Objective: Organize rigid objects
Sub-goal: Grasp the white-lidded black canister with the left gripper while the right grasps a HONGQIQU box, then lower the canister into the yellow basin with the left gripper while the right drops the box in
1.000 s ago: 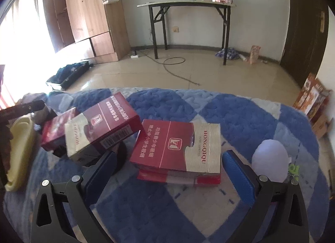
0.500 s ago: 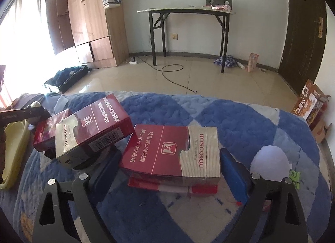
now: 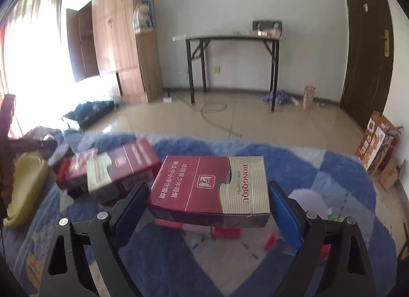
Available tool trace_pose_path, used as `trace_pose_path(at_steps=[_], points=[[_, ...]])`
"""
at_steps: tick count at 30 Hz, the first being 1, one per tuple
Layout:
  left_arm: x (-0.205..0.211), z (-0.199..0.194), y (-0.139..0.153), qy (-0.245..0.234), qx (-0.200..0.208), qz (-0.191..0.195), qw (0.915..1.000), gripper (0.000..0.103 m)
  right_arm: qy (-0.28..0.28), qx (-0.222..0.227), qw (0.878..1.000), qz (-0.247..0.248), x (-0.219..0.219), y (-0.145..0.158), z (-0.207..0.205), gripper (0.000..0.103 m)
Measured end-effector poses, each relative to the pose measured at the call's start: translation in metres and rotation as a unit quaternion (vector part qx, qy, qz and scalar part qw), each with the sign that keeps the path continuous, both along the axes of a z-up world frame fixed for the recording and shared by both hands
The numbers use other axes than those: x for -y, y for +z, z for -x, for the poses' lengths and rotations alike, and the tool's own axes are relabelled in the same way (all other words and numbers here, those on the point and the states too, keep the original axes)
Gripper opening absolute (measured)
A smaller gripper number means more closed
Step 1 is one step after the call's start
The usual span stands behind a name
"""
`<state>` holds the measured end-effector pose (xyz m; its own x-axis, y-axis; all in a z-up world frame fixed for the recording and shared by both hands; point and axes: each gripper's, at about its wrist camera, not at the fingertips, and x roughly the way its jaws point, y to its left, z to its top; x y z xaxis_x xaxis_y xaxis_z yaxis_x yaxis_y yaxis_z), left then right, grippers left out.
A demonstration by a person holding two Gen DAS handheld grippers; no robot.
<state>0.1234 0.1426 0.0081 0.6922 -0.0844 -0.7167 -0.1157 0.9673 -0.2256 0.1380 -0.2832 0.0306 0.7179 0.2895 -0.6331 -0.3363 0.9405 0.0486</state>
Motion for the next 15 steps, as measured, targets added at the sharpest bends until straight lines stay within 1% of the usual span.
trace_pose_path(at_steps=[3, 4, 5, 6, 8, 10, 11, 12, 13, 15], points=[[0.002, 0.016, 0.016, -0.014, 0.016, 0.002, 0.9998, 0.052, 0.005, 0.016, 1.0, -0.022, 0.007, 0.01, 0.008, 0.091], [0.0, 0.028, 0.026, -0.018, 0.023, 0.004, 0.9996, 0.052, 0.014, 0.024, 0.999, -0.032, 0.008, 0.017, 0.014, 0.091], [-0.003, 0.043, 0.036, -0.022, 0.03, 0.007, 0.9993, 0.052, 0.03, 0.032, 0.998, -0.041, 0.005, 0.024, 0.02, 0.091], [-0.006, 0.059, 0.046, -0.023, 0.039, 0.008, 0.9989, 0.052, 0.057, 0.036, 0.997, -0.048, -0.002, 0.034, 0.027, 0.091], [-0.015, 0.09, 0.063, -0.018, 0.051, -0.006, 0.9985, 0.052, 0.118, 0.039, 0.991, -0.054, -0.024, 0.048, 0.042, 0.091], [-0.032, 0.123, 0.079, -0.001, 0.054, -0.015, 0.9984, 0.052, 0.183, 0.04, 0.981, -0.046, -0.061, 0.057, 0.055, 0.091], [-0.039, 0.132, 0.082, 0.005, 0.051, -0.019, 0.9985, 0.052, 0.22, 0.038, 0.974, -0.039, -0.086, 0.059, 0.062, 0.091], [-0.052, 0.145, 0.084, 0.022, 0.041, -0.03, 0.9985, 0.052, 0.25, 0.032, 0.967, -0.037, -0.108, 0.059, 0.067, 0.091], [-0.066, 0.154, 0.082, 0.039, 0.032, -0.038, 0.998, 0.052, 0.291, 0.021, 0.956, -0.035, -0.139, 0.056, 0.073, 0.091], [-0.094, 0.163, 0.073, 0.069, 0.013, -0.043, 0.9966, 0.052, 0.343, 0.008, 0.939, -0.023, -0.184, 0.046, 0.081, 0.091]])
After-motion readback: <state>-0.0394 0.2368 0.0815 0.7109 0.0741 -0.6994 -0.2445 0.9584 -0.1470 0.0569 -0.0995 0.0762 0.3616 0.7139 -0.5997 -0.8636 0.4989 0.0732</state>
